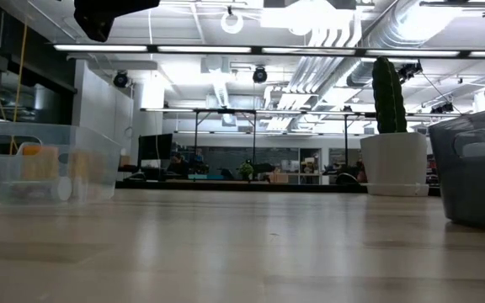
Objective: Pick and place medicine bottles into bin by pill shape (circle, oval)
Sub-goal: Put the right blue tablet bottle into the black bin, then put the orange capsule bottle into the transparent bin
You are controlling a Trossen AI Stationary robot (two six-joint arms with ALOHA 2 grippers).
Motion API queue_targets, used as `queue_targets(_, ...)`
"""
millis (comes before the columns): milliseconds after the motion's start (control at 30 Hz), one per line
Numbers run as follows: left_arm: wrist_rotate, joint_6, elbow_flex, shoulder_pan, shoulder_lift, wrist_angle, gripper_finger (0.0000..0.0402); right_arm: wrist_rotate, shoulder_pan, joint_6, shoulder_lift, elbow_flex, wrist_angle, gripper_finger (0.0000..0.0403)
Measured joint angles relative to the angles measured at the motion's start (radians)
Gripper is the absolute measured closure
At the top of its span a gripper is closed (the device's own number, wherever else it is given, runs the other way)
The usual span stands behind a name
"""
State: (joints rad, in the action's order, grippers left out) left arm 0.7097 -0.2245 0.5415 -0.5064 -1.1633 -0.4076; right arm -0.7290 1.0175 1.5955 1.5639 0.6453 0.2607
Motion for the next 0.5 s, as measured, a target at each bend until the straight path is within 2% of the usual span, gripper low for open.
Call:
queue_targets(133, 0.0, 0.0, 0.0, 0.0, 0.0, 0.0, 0.0192, 0.043, -0.029, 0.0, 0.0, 0.0, 0.0, 0.0294)
queue_targets(300, 0.0, 0.0, 0.0, 0.0, 0.0, 0.0, 0.0192, 0.098, -0.052, -0.033, -0.015, 0.0, 0.005, 0.0237)
queue_targets(500, 0.0, 0.0, 0.0, 0.0, 0.0, 0.0, 0.0192, 0.143, -0.053, -0.056, -0.139, 0.015, 0.118, 0.0193)
